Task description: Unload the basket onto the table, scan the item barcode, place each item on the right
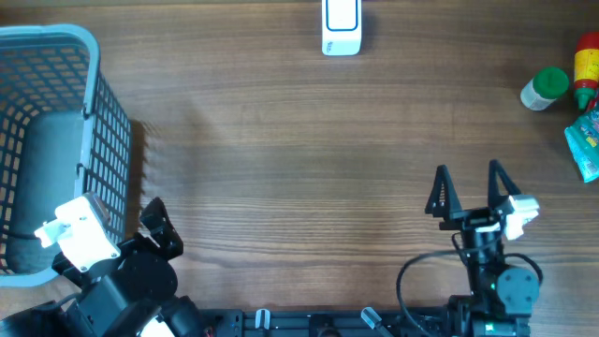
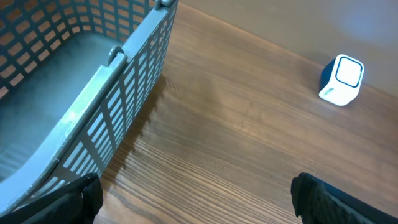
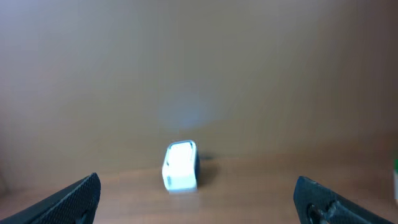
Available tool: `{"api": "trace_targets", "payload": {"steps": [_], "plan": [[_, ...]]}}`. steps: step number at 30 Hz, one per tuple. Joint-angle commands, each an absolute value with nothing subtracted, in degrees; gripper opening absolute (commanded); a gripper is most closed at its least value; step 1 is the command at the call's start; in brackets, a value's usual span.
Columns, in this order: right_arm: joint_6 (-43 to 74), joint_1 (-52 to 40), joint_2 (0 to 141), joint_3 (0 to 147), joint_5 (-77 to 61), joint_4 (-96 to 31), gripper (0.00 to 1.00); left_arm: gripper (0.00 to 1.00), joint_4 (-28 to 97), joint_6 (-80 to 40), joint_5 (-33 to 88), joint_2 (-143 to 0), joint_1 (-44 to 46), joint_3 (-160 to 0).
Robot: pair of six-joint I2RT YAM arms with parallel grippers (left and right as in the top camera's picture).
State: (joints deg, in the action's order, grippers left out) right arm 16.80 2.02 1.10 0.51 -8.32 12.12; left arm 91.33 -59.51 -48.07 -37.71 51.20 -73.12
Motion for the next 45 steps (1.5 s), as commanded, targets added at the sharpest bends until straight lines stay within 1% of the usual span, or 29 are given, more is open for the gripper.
{"api": "trace_targets", "payload": {"steps": [1, 6, 35, 40, 43, 45], "plan": [[19.0, 1.7, 0.2, 0.3, -4.8, 9.3, 1.00, 1.00, 91.4, -60.5, -48.4, -37.9, 51.0, -73.1], [18.2, 1.7, 0.2, 0.3, -4.4, -0.1, 1.00, 1.00, 91.4, -60.5, -48.4, -37.9, 51.0, -73.1], [18.2, 1.7, 0.2, 0.3, -4.4, 0.1, 1.00, 1.00, 91.4, -60.5, -48.4, -37.9, 51.0, -73.1], [18.2, 1.7, 0.2, 0.3, -4.4, 0.1, 1.00, 1.00, 93.0, -60.5, -48.4, -37.9, 50.9, -73.1], [18.2, 1.7, 0.2, 0.3, -4.4, 0.1, 1.00, 1.00, 88.4, -60.4, -49.8, -37.9, 51.3, -73.1], [18.2, 1.7, 0.2, 0.3, -4.4, 0.1, 1.00, 1.00, 83.6, -57.5, -49.8, -37.9, 50.4, -72.8]]}}
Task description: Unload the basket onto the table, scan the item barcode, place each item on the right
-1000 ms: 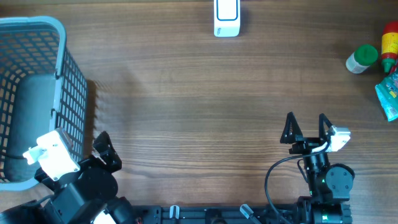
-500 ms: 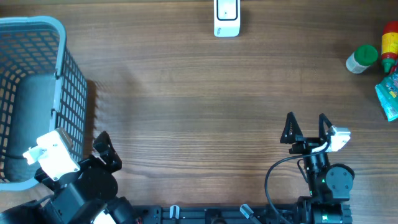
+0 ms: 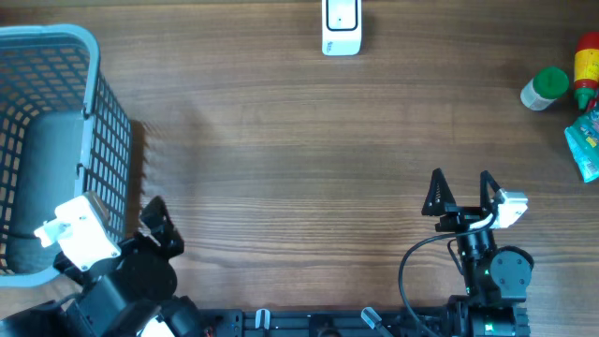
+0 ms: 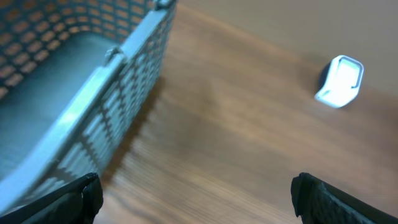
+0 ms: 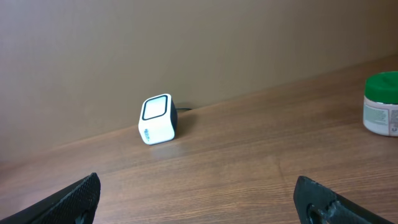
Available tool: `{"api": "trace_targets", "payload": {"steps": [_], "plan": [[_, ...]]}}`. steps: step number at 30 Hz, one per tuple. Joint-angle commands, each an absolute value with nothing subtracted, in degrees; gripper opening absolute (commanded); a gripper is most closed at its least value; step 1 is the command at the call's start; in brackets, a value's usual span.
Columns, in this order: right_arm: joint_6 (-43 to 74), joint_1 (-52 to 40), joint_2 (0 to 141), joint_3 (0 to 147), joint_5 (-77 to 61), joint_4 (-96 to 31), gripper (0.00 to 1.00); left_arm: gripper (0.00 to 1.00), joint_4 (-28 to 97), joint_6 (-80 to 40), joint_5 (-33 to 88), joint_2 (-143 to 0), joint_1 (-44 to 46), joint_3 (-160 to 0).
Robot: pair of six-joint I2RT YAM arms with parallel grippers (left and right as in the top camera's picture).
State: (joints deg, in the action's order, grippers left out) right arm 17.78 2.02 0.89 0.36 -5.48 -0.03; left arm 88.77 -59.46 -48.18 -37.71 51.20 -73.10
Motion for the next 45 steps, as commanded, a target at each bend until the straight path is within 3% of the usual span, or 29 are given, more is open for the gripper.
{"api": "trace_targets", "payload": {"steps": [1, 4, 10, 17, 23, 30, 45], "plan": [[18.2, 1.7, 0.2, 0.3, -4.4, 0.1, 1.00, 1.00, 79.4, -53.6, -49.2, -37.9, 48.9, -72.5], [18.2, 1.7, 0.2, 0.3, -4.4, 0.1, 1.00, 1.00, 65.8, -40.4, -45.1, -37.8, 44.6, -70.6], [18.2, 1.7, 0.2, 0.3, -4.4, 0.1, 1.00, 1.00, 36.2, -16.9, -22.5, -37.7, 33.2, -63.8], [18.2, 1.7, 0.2, 0.3, -4.4, 0.1, 1.00, 1.00, 13.3, -12.0, -4.2, -32.8, 22.3, -48.9], [18.2, 1.7, 0.2, 0.3, -4.4, 0.1, 1.00, 1.00, 5.5, -12.4, 5.2, -20.5, 12.2, -32.2], [18.2, 1.7, 0.2, 0.3, -4.4, 0.1, 1.00, 1.00, -1.9, -15.9, 5.8, -6.7, 6.6, -14.6], [18.2, 1.7, 0.2, 0.3, -4.4, 0.1, 1.00, 1.00, -2.3, -14.9, 0.1, -1.0, 5.3, -0.3]]}}
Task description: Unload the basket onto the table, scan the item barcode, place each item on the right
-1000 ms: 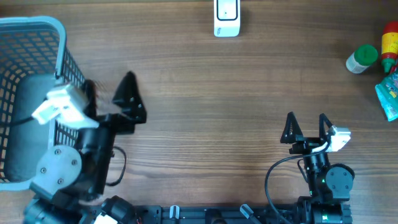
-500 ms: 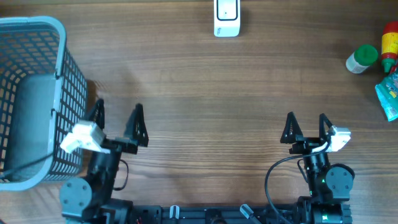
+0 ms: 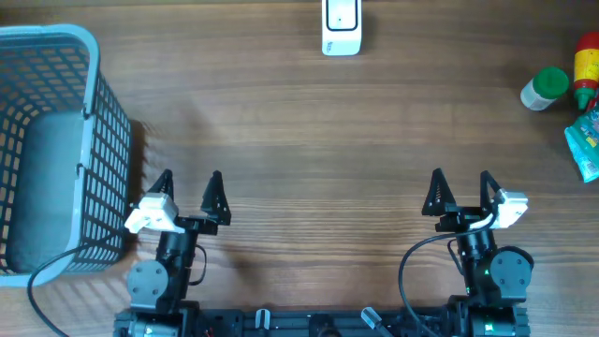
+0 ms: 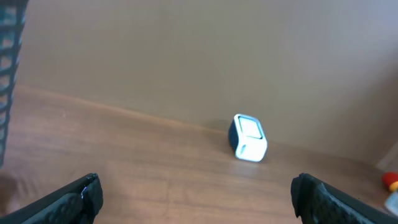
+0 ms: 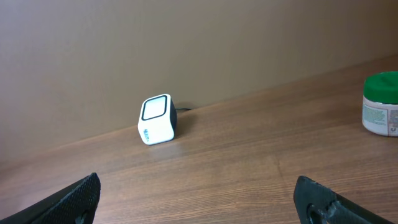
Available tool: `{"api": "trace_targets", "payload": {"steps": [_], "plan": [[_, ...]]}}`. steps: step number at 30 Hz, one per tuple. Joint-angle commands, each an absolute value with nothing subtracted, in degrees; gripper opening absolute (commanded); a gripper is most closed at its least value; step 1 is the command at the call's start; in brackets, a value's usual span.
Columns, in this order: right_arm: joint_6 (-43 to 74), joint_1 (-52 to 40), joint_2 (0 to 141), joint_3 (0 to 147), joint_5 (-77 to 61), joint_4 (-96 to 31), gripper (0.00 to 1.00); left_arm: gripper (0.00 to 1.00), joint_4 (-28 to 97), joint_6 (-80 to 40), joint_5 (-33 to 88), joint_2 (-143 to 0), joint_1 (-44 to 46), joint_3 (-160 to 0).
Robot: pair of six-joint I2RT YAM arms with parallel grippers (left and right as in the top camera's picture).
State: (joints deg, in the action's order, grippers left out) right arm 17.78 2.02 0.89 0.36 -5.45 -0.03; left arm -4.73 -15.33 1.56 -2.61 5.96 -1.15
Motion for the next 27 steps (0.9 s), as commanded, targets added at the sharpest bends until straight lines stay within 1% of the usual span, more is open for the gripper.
{"api": "trace_targets", "payload": {"steps": [1, 6, 9, 21, 27], "plan": [[18.2, 1.7, 0.2, 0.3, -4.4, 0.1, 1.00, 1.00, -1.6, -14.9, 0.1, -1.0, 5.2, -0.3], [18.2, 1.7, 0.2, 0.3, -4.4, 0.1, 0.99, 1.00, 4.5, -13.5, 0.9, -0.2, 5.0, -0.3], [18.2, 1.7, 0.2, 0.3, -4.4, 0.1, 1.00, 1.00, 4.5, -11.1, 1.5, -0.2, 5.0, -0.3], [18.2, 1.7, 0.2, 0.3, -4.4, 0.1, 1.00, 1.00, 4.4, -11.1, 2.1, -0.2, 5.0, -0.3], [18.2, 1.7, 0.2, 0.3, -4.4, 0.1, 1.00, 1.00, 4.4, -11.1, 2.1, -0.2, 2.4, -0.3]]}}
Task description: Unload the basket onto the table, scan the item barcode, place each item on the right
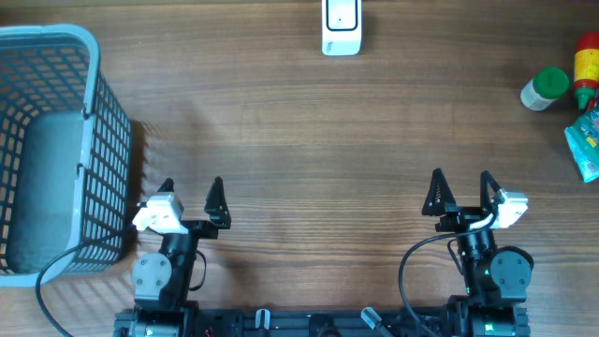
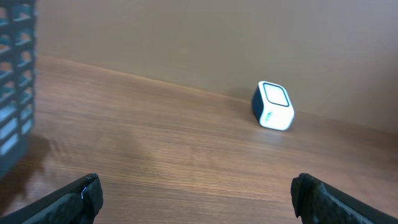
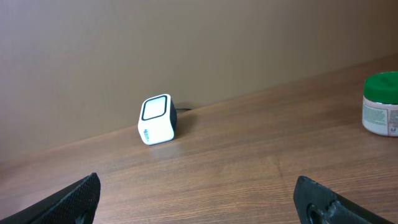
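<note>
A white barcode scanner stands at the far middle edge of the table, also visible as a scanner and scanner from both wrists. The items lie at the far right: a green-capped white jar, a red and yellow bottle and a teal packet. My left gripper stands open at the near left, nothing between its fingers. My right gripper stands open at the near right, likewise empty. Both point toward the scanner.
A grey-blue mesh basket fills the left side, its wall close on the left gripper's left. The green-capped jar shows at the right edge of the right wrist view. A brown wall rises behind the table.
My left gripper has shifted slightly toward me and turned a little, so the scanner sits further right and the basket wall shows more. The right arm has not moved.
At first my left arm was folded by the basket's near corner and my right gripper tilted upward. Then the right gripper levelled, facing the scanner. Later the left gripper stood out beside the basket, facing the scanner, and now it has settled there.
</note>
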Available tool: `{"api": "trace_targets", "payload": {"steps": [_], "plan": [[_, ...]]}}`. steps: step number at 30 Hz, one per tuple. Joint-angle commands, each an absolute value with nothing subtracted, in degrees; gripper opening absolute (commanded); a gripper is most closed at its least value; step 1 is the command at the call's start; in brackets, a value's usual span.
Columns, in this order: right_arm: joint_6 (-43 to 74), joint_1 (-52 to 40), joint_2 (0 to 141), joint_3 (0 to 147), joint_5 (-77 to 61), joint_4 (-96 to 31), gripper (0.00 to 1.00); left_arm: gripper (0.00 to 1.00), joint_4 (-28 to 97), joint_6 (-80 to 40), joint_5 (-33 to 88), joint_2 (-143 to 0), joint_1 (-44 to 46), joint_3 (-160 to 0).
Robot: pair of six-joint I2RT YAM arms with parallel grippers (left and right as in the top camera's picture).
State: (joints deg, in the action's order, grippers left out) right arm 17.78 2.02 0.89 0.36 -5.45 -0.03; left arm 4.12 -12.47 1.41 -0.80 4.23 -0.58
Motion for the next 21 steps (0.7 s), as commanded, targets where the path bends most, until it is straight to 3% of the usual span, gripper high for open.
{"api": "trace_targets", "payload": {"steps": [1, 21], "plan": [[18.2, 1.7, 0.2, 0.3, -4.4, 0.1, 1.00, 1.00, 4.4, -11.1, 2.1, -0.2, 2.0, -0.3], [18.2, 1.7, 0.2, 0.3, -4.4, 0.1, 1.00, 1.00, 4.4, -11.1, 2.1, -0.3, 1.1, -0.3]]}}
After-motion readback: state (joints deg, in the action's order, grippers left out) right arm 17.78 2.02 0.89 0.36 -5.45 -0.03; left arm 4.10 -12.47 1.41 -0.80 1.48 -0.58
